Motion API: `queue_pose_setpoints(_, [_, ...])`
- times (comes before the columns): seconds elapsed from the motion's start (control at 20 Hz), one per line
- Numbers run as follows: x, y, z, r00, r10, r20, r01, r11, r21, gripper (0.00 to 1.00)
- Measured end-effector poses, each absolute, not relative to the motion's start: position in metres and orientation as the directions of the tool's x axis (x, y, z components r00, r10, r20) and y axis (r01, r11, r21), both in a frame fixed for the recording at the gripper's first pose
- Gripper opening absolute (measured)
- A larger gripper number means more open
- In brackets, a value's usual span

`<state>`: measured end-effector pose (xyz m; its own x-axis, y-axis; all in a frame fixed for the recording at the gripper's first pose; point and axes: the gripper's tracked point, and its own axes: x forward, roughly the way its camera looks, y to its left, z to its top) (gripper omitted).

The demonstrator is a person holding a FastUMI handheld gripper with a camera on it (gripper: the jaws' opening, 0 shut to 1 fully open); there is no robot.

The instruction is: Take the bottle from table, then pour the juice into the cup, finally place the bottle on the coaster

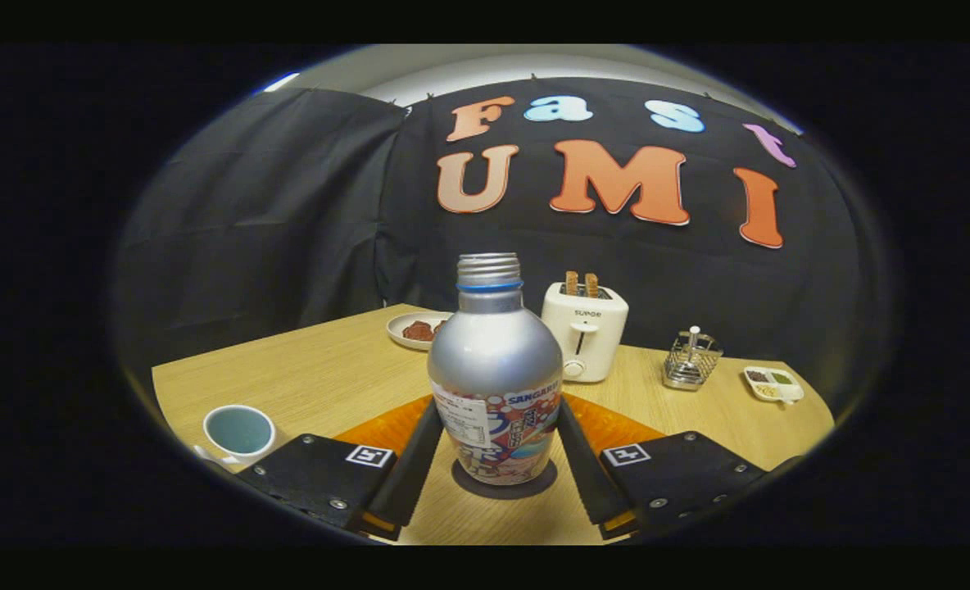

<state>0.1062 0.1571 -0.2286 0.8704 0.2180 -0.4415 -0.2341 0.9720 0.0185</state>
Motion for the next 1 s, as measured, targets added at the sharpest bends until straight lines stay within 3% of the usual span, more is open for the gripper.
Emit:
queue_pose_setpoints(0.6, [0.108, 0.155, -0.259, 0.847, 0.231, -0.479, -0.173, 0.971, 0.163, 0.78])
queue_pose_setpoints(1.0, [0.106, 0.156, -0.261, 0.853, 0.226, -0.47, -0.183, 0.974, 0.137, 0.8])
